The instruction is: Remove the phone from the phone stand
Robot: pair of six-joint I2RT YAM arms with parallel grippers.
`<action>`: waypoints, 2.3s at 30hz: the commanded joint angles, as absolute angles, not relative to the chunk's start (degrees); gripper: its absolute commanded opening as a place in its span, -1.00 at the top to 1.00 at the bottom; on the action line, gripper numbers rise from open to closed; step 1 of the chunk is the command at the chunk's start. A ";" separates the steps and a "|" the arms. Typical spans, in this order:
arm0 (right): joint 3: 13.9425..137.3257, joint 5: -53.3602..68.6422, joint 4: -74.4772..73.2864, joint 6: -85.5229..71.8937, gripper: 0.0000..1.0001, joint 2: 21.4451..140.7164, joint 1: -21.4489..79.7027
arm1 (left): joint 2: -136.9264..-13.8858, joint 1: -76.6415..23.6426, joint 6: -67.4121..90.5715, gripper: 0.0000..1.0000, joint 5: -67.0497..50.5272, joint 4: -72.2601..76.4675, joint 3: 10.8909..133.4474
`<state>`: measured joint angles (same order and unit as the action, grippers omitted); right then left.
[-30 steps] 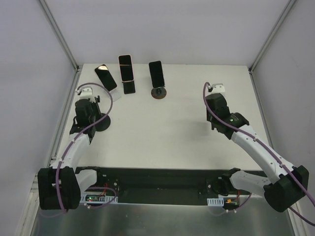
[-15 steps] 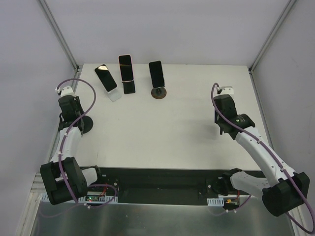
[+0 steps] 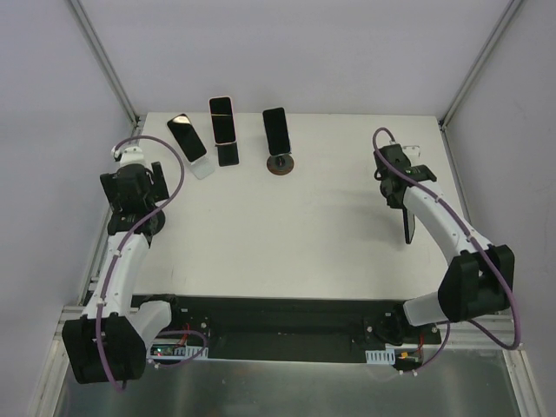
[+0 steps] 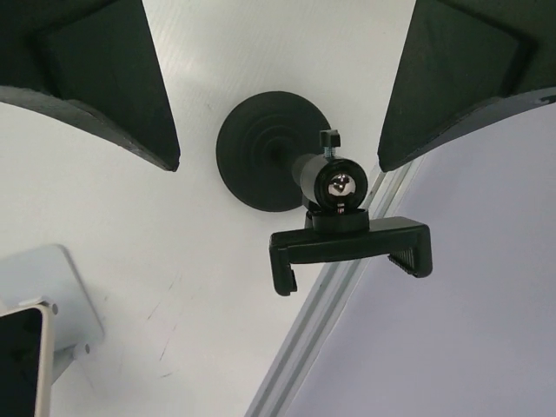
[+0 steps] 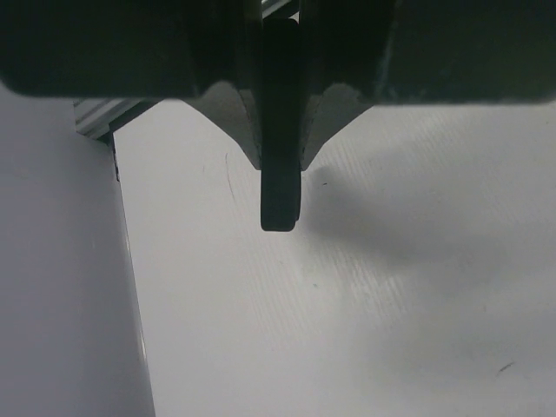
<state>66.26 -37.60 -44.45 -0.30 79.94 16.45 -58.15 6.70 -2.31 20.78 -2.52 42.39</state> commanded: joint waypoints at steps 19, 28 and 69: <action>96.48 -46.15 -57.21 -4.04 0.54 120.05 3.52 | -38.41 -10.72 -1.85 -0.98 8.61 -5.80 33.31; 104.94 -42.28 -57.92 -0.53 0.00 130.16 2.90 | -38.14 -12.74 -2.11 -0.98 8.00 -5.36 33.05; 79.28 10.10 -30.15 5.45 -0.93 101.95 -1.32 | -38.85 -13.01 -2.37 -0.98 7.12 -4.48 32.87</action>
